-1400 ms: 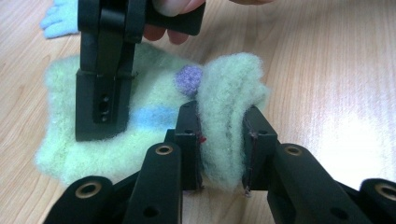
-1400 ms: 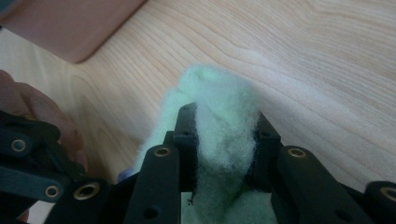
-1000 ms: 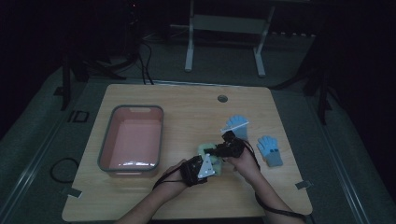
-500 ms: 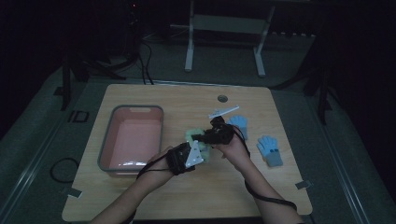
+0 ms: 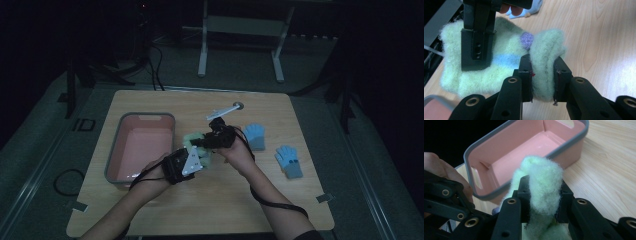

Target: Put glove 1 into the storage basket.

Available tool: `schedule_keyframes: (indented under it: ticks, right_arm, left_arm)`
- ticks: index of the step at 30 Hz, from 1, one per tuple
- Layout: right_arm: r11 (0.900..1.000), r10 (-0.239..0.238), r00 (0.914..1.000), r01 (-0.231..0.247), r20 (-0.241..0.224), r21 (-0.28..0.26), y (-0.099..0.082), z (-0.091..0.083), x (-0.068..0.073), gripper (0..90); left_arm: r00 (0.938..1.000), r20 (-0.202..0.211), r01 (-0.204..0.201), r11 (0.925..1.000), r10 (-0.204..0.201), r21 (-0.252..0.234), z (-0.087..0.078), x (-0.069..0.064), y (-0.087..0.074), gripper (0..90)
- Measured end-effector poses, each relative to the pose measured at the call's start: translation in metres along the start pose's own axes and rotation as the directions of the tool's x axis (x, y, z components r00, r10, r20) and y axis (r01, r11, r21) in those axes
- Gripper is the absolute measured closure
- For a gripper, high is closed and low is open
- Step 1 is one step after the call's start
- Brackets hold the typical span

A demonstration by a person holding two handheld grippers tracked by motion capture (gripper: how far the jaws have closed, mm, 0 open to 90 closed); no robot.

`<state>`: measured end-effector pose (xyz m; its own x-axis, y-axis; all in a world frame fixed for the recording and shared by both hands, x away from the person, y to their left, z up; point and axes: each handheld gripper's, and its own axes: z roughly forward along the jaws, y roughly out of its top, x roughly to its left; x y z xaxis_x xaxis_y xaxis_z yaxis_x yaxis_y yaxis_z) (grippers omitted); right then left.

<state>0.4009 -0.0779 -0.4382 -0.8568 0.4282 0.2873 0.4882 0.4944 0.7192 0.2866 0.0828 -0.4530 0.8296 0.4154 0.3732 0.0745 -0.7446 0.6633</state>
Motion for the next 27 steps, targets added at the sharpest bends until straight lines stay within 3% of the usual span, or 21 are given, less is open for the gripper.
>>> schedule_keyframes:
  ticks: [7, 27]
  right_arm:
    - [0.9998, -0.018, 0.9995, 0.018, -0.025, 0.001, 0.019, 0.014, 0.011, 71.6]
    - [0.9966, -0.081, 0.9933, 0.082, -0.082, 0.012, 0.072, 0.064, 0.049, 71.8]
  left_arm:
    - [0.9996, -0.028, 0.009, 1.0000, -0.009, -0.005, -0.018, 0.009, -0.014, 73.9]
    - [0.9956, -0.085, 0.044, 0.9972, -0.038, 0.061, -0.064, 0.037, -0.053, 74.1]
